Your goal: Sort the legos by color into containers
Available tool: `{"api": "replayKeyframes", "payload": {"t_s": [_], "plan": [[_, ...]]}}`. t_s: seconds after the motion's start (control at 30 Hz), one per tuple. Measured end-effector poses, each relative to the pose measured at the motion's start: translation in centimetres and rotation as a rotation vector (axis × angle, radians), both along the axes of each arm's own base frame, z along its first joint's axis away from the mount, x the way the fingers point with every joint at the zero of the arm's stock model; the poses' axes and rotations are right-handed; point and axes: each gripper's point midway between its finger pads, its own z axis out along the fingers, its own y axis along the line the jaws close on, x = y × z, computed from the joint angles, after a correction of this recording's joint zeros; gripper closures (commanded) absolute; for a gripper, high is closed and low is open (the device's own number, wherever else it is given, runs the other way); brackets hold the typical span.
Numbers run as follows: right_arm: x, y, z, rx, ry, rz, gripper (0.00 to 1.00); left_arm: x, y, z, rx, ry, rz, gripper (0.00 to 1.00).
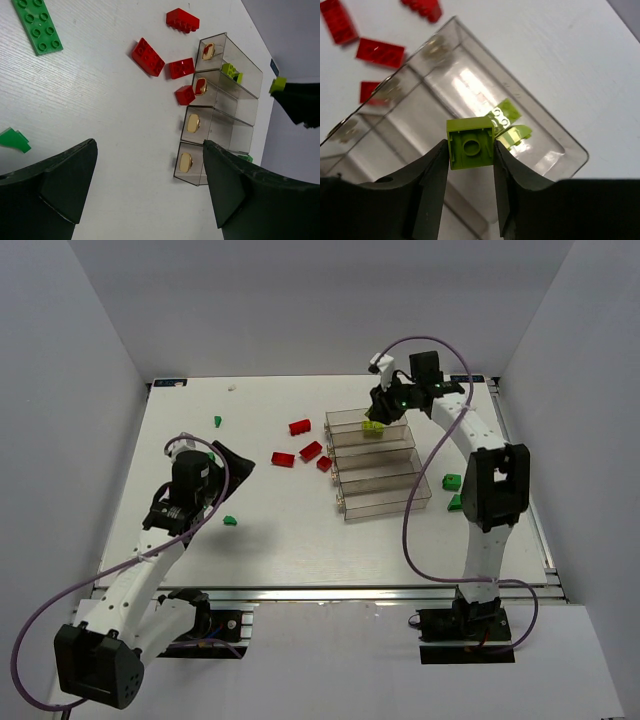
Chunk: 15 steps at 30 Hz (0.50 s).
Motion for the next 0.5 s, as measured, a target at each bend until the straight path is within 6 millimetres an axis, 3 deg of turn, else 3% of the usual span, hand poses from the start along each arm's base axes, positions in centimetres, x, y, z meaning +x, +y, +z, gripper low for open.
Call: {"api": "replayKeyframes", "payload": {"t_s": [0.1, 0.2, 0.3, 0.5], "plan": [[3.4, -1.0, -0.8, 0.022, 0.032, -0.1, 1.0, 0.2, -0.1, 0.0, -0.004, -0.001, -0.004, 0.05], [5.5, -1.0, -1.8, 0.038, 0.051, -0.164, 0.93, 0.2, -0.1, 0.0, -0.005, -0.001, -0.003, 0.05], [6.6, -0.8, -2.8, 0.044, 0.07, -0.196, 0.87, 0.2, 0.0, 0.0, -0.005, -0.001, -0.002, 0.04], [6.8, -0.8, -4.7, 0.033, 0.108, -0.219, 0.69, 0.1, 0.1, 0.5, -0.015, -0.016, 0.007, 0.04]]}}
